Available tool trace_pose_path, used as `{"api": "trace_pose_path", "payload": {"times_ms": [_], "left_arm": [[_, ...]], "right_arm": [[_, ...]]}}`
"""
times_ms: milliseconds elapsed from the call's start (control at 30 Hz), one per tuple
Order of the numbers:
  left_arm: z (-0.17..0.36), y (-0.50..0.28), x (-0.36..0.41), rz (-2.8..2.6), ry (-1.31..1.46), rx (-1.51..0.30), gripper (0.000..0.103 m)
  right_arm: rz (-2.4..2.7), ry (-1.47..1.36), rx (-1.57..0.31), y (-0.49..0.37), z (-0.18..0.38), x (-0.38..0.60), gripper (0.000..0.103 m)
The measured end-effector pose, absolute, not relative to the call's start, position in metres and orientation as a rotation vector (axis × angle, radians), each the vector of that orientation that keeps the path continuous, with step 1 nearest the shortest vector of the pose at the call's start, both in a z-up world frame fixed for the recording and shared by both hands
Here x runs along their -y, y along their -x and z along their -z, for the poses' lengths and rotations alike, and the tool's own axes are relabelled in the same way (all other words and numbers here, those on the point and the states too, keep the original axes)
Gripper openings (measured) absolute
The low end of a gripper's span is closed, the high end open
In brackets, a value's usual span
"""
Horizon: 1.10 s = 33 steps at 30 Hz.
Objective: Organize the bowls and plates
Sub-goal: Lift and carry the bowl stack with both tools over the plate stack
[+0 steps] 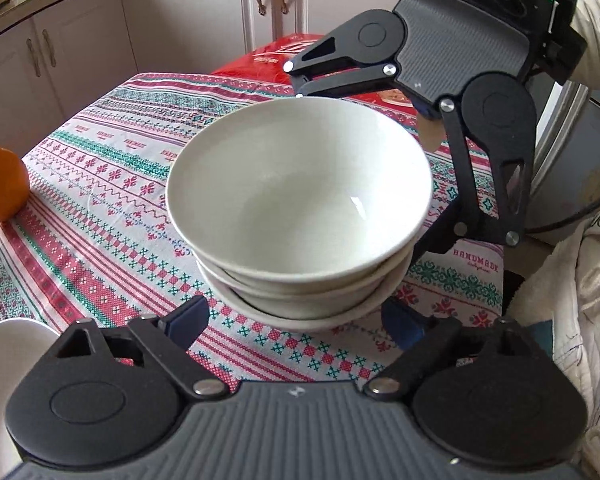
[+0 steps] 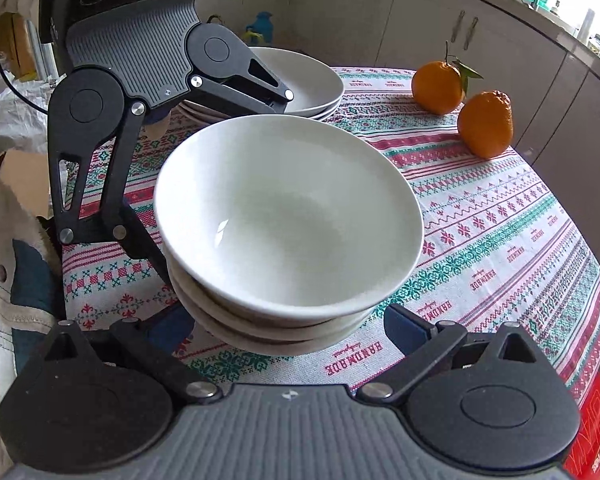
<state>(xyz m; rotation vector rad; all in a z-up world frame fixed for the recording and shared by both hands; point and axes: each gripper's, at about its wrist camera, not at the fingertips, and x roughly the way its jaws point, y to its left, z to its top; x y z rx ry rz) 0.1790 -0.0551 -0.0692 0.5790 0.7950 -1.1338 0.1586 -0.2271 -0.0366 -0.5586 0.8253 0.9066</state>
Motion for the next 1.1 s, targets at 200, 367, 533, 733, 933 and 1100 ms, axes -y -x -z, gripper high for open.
{"api": "trace_pose_path", "payload": {"times_ms": [200, 367, 533, 733, 933, 1100], "left_arm": [[0.07, -0.186, 0.053, 1.167, -0.585, -0.806, 0.085], [0.069, -0.19, 0.053, 1.177, -0.578, -0.809, 0.085], [0.068, -0.194, 0.053, 1.194, -0.58, -0.816, 0.084], [0.068, -0.195, 0.055, 1.207, -0.591, -0.814, 0.084], [0.066, -0.191, 0.057, 1.218, -0.618, -0.797, 0.079], [0.067, -0.188, 0.057, 1.215, -0.623, -0.784, 0.078]], "right_arm": [[-0.936, 0.537, -0.838, -0.16, 0.037, 0.227, 0.098], [-0.945, 0.541, -0.842, -0.16, 0.038, 0.225, 0.097], [-0.953, 0.533, -0.85, -0.161, 0.038, 0.224, 0.094], [-0.951, 0.533, -0.856, -0.162, 0.038, 0.224, 0.093], [-0.946, 0.528, -0.864, -0.163, 0.038, 0.223, 0.093], [-0.937, 0.526, -0.871, -0.163, 0.037, 0.222, 0.093]]}}
